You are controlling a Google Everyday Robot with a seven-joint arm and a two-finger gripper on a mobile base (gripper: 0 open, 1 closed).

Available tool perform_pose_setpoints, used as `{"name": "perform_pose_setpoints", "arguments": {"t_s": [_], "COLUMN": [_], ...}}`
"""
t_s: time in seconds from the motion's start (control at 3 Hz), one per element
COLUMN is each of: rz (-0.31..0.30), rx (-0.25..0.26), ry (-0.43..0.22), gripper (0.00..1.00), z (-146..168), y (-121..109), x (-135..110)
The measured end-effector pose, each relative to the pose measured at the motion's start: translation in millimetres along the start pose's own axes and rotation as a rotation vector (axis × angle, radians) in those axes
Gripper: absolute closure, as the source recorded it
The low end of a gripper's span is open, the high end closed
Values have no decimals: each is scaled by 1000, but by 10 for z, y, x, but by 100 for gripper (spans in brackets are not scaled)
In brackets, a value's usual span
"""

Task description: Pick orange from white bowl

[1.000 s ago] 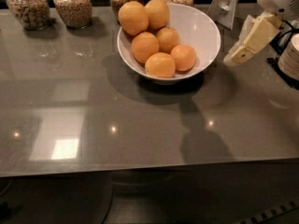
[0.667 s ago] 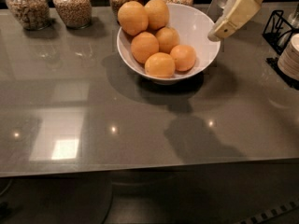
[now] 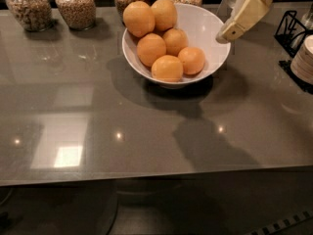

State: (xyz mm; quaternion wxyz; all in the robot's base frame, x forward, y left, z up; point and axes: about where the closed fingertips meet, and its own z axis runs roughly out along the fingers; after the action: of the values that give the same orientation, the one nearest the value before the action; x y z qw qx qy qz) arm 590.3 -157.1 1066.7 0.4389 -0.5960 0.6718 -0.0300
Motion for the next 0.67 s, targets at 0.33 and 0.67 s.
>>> {"name": "perform_pose_setpoints", "arguments": {"t_s": [0.33,0.67], "rz": [15,24], "rx": [-10,-56], "ry": [54,113], "gripper": [0,4], "z": [268,547], "y": [-26,92], "x": [81,195]}}
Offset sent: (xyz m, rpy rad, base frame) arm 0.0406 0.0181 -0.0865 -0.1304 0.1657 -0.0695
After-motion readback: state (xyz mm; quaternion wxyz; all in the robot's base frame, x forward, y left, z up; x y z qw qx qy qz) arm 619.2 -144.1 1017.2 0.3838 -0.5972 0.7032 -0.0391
